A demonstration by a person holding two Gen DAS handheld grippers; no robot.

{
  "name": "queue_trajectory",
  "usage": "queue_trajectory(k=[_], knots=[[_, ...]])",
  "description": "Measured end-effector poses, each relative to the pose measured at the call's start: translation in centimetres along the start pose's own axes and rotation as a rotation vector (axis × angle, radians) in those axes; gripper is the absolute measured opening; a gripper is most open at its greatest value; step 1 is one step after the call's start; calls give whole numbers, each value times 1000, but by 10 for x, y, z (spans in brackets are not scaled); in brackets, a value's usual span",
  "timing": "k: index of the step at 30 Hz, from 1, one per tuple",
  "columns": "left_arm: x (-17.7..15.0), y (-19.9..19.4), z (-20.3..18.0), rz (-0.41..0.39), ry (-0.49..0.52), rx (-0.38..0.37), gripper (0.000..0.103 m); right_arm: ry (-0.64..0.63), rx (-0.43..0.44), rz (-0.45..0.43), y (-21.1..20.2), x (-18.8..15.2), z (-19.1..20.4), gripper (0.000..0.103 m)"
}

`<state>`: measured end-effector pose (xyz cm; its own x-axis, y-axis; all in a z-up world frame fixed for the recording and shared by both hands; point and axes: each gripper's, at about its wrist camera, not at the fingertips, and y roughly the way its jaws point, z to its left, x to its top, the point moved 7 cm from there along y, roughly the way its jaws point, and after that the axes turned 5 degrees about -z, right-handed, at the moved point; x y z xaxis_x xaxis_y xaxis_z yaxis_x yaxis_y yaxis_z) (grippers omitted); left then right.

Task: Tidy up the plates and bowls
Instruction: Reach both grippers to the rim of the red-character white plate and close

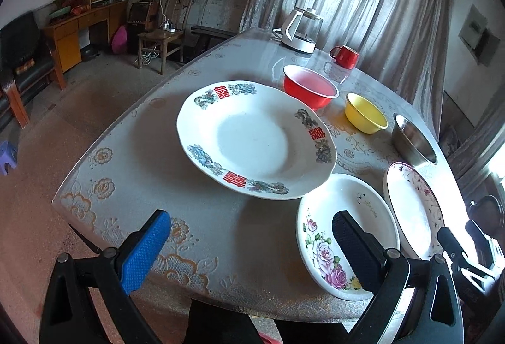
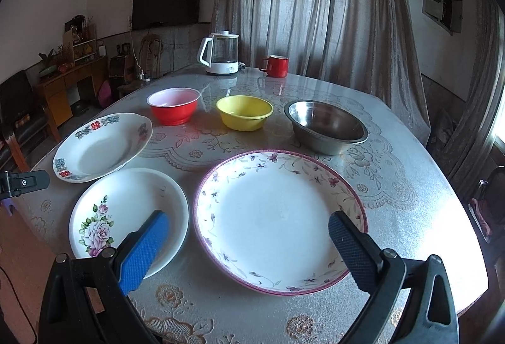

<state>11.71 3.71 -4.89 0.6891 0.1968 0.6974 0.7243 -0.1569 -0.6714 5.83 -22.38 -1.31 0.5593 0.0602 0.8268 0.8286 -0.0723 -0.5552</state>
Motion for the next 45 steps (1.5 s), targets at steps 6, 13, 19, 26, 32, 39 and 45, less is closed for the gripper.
queue_trajectory(k=[6,13,19,26,32,39,45], knots=[[11,11,13,29,-69,-85,103,14,37,22,10,7,6,103],[28,20,38,15,-61,-38,103,30,123,69,28,23,20,101],[53,24,65,-59,-164,-83,103,-1,180,80,48,49,38,98],[65,46,77,-17,-136,-121,103,-61,254,150,85,67,68,90],[68,56,78,-13,-76,-100,103,-55,331,226,113,70,91,83],[65,73,79,41,-108,-151,103,-42,358,291,144,68,110,79],[71,83,76,55,-137,-203,103,-3,418,376,168,63,127,61]])
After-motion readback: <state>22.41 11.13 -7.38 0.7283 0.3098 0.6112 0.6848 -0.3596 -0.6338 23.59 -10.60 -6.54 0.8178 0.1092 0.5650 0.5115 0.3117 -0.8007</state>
